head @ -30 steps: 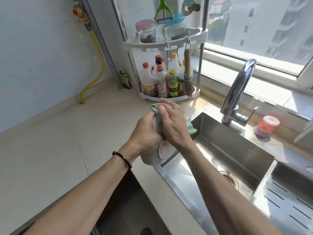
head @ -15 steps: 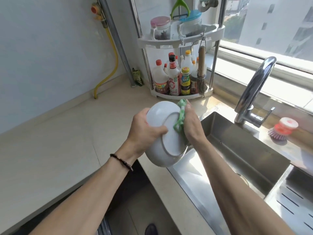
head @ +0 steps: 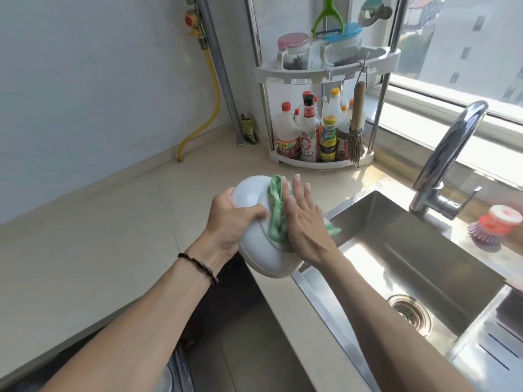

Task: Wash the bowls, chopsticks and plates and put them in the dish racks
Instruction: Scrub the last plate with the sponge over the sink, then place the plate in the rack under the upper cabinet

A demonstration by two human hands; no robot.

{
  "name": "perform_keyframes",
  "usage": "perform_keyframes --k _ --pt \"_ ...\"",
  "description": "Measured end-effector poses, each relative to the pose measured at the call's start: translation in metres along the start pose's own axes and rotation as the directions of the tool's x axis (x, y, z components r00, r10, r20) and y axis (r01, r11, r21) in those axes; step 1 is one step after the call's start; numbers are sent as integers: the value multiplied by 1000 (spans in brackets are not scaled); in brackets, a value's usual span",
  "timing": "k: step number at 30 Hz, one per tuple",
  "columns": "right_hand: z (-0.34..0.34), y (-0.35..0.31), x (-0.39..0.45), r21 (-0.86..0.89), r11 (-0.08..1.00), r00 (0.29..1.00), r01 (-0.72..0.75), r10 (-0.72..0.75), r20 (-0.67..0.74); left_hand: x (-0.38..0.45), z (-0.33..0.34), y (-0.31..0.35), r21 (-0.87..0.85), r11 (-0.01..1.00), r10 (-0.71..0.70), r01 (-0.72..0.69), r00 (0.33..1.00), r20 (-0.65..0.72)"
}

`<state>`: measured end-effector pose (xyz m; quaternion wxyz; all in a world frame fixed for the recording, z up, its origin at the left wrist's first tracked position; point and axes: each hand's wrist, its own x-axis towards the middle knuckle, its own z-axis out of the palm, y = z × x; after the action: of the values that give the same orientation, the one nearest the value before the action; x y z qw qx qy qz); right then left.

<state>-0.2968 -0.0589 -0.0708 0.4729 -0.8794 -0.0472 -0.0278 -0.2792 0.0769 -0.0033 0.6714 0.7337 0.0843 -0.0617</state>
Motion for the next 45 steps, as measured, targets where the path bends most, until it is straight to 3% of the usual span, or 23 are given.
perform_keyframes --k 4,6,9,11,16,20,24,27,30,34,35,37,39,41,42,45 --pt "18 -24 -14 -34 997 992 71 -67 107 -6 -19 -4 -76 997 1 -6 998 -61" --pt "22 -27 -18 -71 997 993 35 -26 118 -11 -31 -7 -71 997 0 -7 995 -99" --pt "37 -50 -24 -35 999 992 -39 43 118 -23 -49 -10 -120 993 -15 -10 979 -205" --pt "56 -70 -40 -52 998 986 23 -14 167 -29 -67 -13 -171 985 -18 -38 948 -318" --pt "90 -107 -66 -17 998 998 65 -65 14 -51 -113 -16 -317 942 -46 -112 891 -452" --pt "148 -142 -99 -164 978 991 128 -131 -12 -75 -161 -35 -433 897 -140 -89 873 -468" --pt "173 -149 -114 -87 995 999 43 -42 7 -108 -208 -58 -416 904 -117 -97 880 -461" --pt "218 -178 -143 -195 970 990 142 -138 38 -126 -235 -67 -455 886 -170 -86 854 -492" --pt "238 -175 -157 -74 986 986 152 -146 80 -150 -266 -76 -394 918 -150 -55 869 -471" --pt "236 -175 -119 238 964 991 -121 105 80 -180 -308 -88 -265 963 -29 -50 957 -288" --pt "242 -185 -111 215 971 991 -100 77 113 -185 -315 -92 -220 975 -25 -34 966 -257" --pt "261 -210 -108 75 993 966 95 -109 232 -193 -328 -100 -202 979 -47 -2 970 -240" --pt "285 -232 -119 7 947 878 322 -301 371 -198 -341 -107 -213 977 -32 -20 970 -241" --pt "301 -234 -128 67 909 813 411 -398 425 -205 -358 -113 -172 984 5 -51 966 -257" --pt "307 -230 -128 117 910 810 398 -408 421 -210 -366 -116 -112 993 12 -46 959 -283" --pt "329 -224 -134 257 953 857 160 -263 443 -227 -386 -130 -18 1000 1 -7 942 -336"
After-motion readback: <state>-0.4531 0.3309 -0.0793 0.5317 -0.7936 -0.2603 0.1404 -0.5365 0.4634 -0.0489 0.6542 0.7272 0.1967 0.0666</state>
